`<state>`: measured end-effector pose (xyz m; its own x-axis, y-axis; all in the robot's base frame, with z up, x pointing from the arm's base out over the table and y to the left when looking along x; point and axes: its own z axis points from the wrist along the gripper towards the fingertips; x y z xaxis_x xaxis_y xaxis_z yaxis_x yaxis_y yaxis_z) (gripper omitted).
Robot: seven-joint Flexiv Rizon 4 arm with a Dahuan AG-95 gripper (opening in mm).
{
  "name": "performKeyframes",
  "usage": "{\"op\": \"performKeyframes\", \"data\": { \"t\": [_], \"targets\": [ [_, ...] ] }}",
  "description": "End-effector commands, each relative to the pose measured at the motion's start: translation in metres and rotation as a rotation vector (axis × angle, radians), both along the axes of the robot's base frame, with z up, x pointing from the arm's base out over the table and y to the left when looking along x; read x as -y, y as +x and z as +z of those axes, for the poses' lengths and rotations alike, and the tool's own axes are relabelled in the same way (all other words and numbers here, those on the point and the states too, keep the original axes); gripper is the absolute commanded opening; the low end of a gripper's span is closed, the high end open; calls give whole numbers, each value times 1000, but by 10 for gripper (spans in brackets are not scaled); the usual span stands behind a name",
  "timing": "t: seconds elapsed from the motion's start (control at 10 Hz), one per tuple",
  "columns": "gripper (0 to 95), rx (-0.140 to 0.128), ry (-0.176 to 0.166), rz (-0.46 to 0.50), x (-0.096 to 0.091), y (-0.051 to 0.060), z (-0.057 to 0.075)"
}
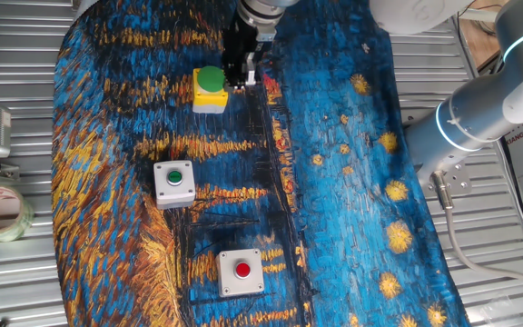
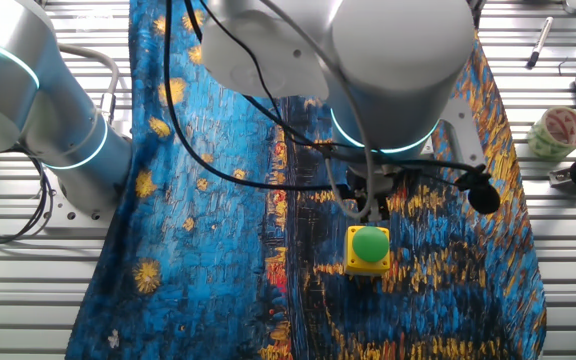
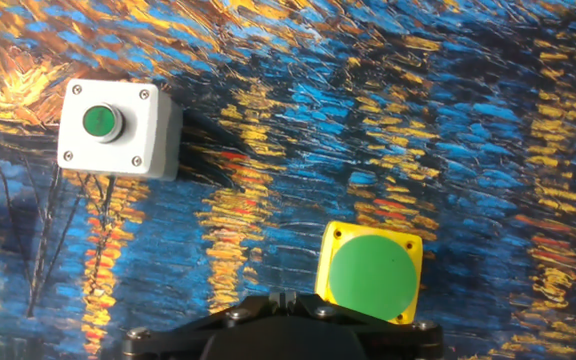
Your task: Press three buttons from left to right in sequence
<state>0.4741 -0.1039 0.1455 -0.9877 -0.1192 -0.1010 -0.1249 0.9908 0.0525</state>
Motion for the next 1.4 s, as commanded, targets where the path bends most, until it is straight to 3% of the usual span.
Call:
{"op": "performKeyframes", "data": {
  "t": [0.1, 0.6, 1.2, 1.4],
  "targets": [
    [0, -5, 2, -5, 0, 0, 0],
    [0, -11, -12, 8, 0, 0, 0],
    [0, 9, -30, 21, 0, 0, 0],
    [0, -4, -38, 6, 0, 0, 0]
  ]
}}
